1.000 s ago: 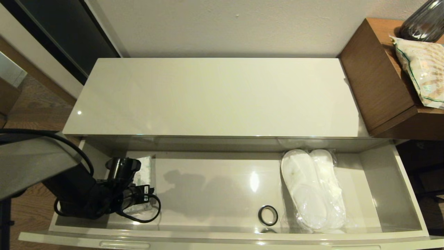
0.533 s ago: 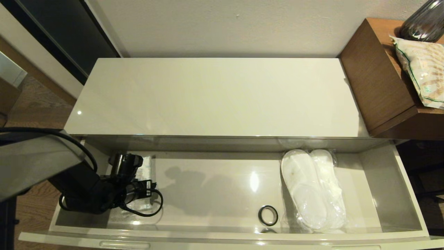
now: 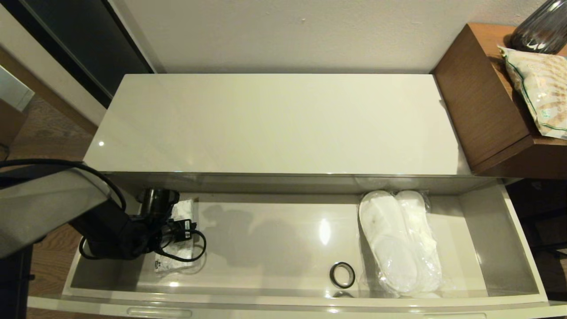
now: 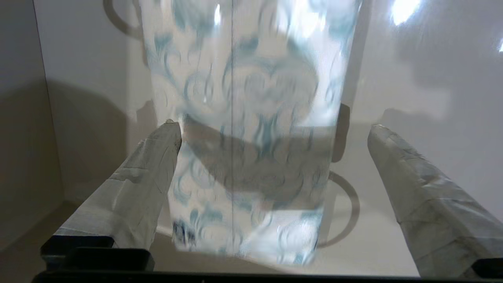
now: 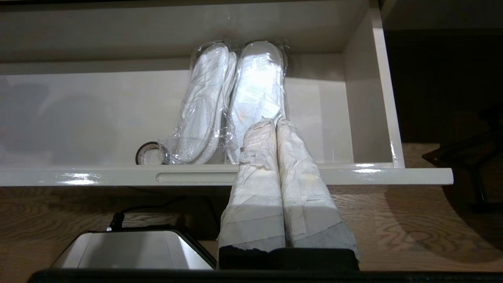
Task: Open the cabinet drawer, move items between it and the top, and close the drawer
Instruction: Take out the tissue from the drawer
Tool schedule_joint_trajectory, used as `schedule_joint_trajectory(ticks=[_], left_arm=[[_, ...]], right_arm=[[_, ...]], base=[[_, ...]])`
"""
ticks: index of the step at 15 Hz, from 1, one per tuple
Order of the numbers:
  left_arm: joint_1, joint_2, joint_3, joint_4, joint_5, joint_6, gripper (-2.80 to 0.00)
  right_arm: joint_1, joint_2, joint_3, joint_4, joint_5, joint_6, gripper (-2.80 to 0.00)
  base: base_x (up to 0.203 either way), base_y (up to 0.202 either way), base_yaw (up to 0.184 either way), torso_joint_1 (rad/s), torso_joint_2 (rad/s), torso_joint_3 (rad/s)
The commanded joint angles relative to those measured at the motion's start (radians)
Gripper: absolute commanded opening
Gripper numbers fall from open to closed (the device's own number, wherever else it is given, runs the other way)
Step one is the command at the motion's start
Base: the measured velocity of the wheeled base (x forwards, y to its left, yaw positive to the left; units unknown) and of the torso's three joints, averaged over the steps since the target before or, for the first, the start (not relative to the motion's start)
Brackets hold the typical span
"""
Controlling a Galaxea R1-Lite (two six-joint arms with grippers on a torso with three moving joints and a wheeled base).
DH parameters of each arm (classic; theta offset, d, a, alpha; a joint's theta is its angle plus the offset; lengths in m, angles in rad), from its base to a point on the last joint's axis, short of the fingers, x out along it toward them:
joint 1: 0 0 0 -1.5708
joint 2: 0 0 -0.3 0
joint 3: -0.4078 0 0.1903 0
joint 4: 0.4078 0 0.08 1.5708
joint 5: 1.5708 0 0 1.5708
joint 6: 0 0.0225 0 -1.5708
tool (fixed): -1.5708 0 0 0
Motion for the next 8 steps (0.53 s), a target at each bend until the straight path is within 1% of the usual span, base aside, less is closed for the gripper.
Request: schedule_joint_trajectory(ticks=[1,5,8], left_arm=[[0.012,0.022,-0.036,0.002,0.003,-0.001,0.00],[0.027,0.072,-0.049,-0.013,0.005,0.001,0.00],[0.052,0.095,-0.071,-0.012,0.007,0.004,0.00]], right_arm=[[0.000,0.000,0.000,0.000,0.000,0.000,-2.80],[0.000,0.000,0.000,0.000,0.000,0.000,-2.80],[0.000,0.000,0.000,0.000,0.000,0.000,-2.80]], base=[[0.000,0.000,0.000,0.000,0.00,0.000],[0.000,0.000,0.000,0.000,0.00,0.000],[0.000,0.000,0.000,0.000,0.00,0.000]])
